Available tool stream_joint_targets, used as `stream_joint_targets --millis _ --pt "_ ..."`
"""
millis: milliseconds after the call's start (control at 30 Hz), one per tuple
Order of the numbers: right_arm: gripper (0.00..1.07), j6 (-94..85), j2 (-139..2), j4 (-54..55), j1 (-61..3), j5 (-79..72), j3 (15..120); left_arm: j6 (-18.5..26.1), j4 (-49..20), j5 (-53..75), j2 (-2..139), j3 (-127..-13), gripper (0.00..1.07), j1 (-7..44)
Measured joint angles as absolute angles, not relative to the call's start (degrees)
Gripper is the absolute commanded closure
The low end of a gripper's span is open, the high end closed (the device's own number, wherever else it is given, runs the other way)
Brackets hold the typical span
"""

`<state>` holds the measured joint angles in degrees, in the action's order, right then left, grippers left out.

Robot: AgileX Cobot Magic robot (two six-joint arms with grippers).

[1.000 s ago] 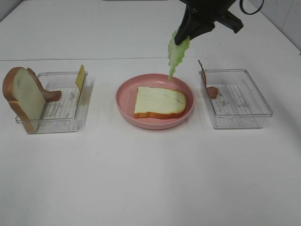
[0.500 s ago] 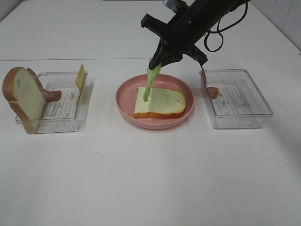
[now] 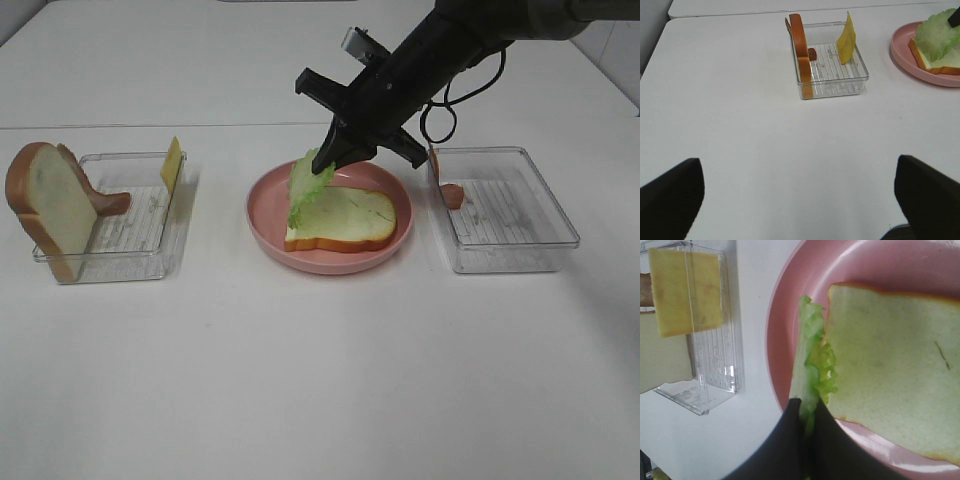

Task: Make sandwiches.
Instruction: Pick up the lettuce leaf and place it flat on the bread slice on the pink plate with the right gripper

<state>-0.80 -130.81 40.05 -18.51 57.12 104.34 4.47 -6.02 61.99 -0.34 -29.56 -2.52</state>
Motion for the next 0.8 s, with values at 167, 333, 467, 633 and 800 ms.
stream_joint_targets --millis 167,333,467,633,800 --pt "1.07 -0.69 -130.81 35.98 -18.51 57.07 104.34 4.47 -6.02 61.99 -0.34 -29.56 0.09 -2.52" --pt "1.07 1.15 -130.81 30.42 -18.51 57.12 104.34 4.47 -6.02 61.99 -0.34 -29.56 0.09 -2.52" --pt "1.07 1.89 -130.81 28.82 -18.51 57.41 104.34 4.47 -6.02 61.99 -0.34 -29.56 0.09 -2.52" --pt "1.04 2.06 -130.81 28.36 -18.51 57.24 104.34 4.47 -6.02 61.99 -0.34 -29.56 0.09 -2.52" --pt "0.84 2.06 -130.81 27.79 -18.51 57.01 104.34 4.47 -6.02 61.99 -0.34 -29.56 0.09 -2.52"
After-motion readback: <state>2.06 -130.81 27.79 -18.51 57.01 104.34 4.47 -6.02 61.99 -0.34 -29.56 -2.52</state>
